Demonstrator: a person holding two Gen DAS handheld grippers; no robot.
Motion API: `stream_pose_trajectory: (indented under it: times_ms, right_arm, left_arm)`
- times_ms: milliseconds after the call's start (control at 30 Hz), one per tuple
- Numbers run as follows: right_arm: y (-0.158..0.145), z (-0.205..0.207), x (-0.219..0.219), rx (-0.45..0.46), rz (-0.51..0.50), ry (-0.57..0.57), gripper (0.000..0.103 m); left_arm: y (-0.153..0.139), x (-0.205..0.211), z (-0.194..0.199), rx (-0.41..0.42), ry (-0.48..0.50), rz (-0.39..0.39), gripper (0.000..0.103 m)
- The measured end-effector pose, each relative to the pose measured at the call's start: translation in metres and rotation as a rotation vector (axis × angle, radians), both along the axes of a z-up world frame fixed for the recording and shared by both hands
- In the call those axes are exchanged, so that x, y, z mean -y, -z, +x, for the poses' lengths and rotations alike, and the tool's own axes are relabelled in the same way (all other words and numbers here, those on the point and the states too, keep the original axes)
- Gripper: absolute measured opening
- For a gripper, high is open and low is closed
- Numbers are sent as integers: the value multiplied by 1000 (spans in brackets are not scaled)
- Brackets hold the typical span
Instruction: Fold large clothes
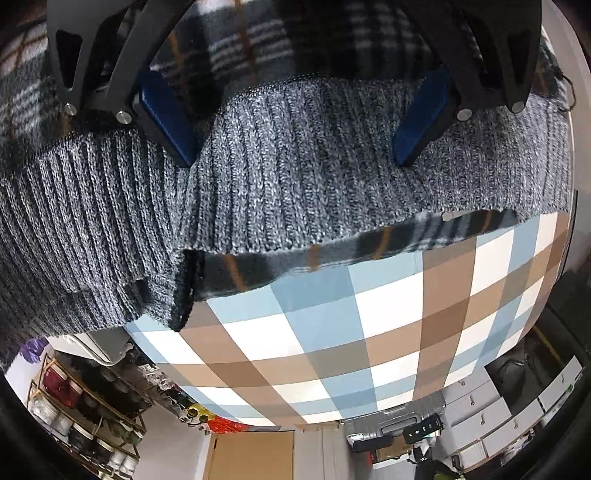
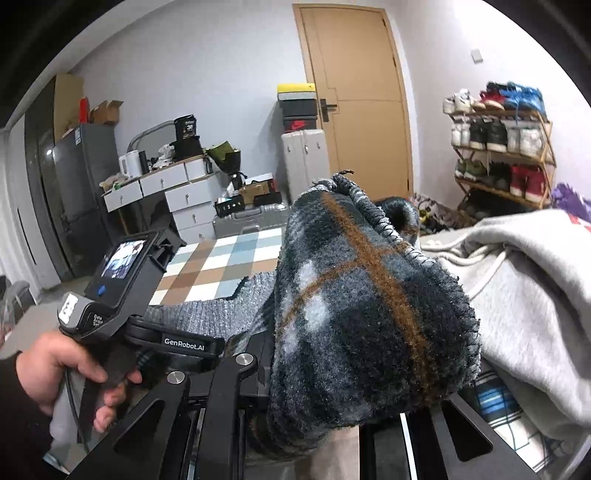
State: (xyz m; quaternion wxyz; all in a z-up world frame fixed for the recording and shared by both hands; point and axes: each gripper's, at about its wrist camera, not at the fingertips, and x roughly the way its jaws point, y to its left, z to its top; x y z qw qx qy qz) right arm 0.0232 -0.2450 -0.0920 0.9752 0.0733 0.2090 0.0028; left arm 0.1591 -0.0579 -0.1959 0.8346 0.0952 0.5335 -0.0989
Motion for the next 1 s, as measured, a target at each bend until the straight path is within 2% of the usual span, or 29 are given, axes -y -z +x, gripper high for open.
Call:
stream_pose_trajectory:
  times_ms: [100,200,300,367,533,633,700,833,900,1000]
  right_arm:
    - [-1,-3,0,7,9,-3,17]
    - [-1,-3,0,8,13,0,17]
    - [-1,-5,0,15,-5,-2,17]
    - [0,-4,-2,15,-18,-4,17]
    - [3,-4,0,5,-7,5,17]
    - [1,-2,2,-2,15,10,17]
    - [0,0,3,-3,24,10,17]
    - [0,2,8,-12,55,14,18]
    - [0,3,12,-18,72,15,18]
    - [0,4,13,-33,77,34,18]
  left_arm:
    - [-10,-4,-13,-11,40,35,102]
    - [-17,-12,-29,44,39,78,102]
    - [-4,-14,-28,13,62,92,102]
    - [7,-12,-28,31,87,129,102]
    - [1,-11,-36,63,105,141,102]
    - [-2,-12,-49,94,170,229,102]
    - [-7,-18,-55,105,205,241,102]
    - [-17,-50,-60,177,169,336,102]
    - [-17,-66,-58,184,156,317,102]
    - [-12,-93,-51,126,101,190,102]
